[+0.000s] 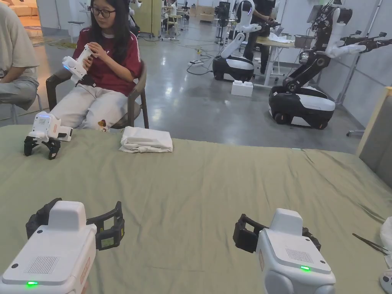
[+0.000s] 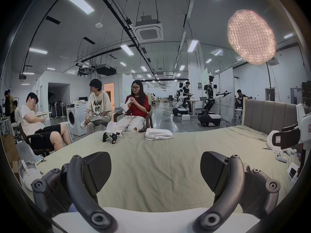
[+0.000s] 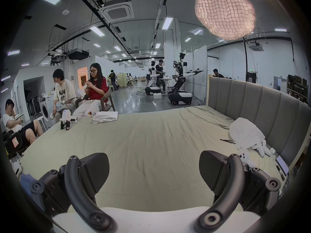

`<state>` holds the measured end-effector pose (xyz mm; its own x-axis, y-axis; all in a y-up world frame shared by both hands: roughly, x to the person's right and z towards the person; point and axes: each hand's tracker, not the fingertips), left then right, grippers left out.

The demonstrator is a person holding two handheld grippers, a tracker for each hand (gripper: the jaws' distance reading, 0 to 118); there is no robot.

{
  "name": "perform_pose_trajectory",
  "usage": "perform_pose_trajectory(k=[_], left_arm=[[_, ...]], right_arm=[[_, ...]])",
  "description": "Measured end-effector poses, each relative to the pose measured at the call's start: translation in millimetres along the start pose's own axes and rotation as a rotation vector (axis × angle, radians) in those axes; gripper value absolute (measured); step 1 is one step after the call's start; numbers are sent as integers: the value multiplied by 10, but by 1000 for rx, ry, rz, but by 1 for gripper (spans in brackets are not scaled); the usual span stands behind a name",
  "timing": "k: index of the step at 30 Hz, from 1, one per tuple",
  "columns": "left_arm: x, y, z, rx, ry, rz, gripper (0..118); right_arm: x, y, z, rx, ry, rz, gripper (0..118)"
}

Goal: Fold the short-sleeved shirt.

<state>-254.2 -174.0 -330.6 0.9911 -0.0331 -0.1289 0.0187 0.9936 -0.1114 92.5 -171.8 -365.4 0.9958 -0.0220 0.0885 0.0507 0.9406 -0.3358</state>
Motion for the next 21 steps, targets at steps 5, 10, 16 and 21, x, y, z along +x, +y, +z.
perform_pose_trajectory(k=[5,10,16,21], left_arm=[[-1,-16,-1,-3,-3,0,108],[-4,-34,0,-9,-1,-3,108],[-9,-59,10,-12,-6,-2,108],[-18,-80,7,-15,-9,-10,108]], right_arm=[[-17,-61,40,84,1,61,109],[-86,-140,57,143,-19,131,109],[-56,-172,8,127,2,62,109],[-44,-242,-30,157,21,92,109]])
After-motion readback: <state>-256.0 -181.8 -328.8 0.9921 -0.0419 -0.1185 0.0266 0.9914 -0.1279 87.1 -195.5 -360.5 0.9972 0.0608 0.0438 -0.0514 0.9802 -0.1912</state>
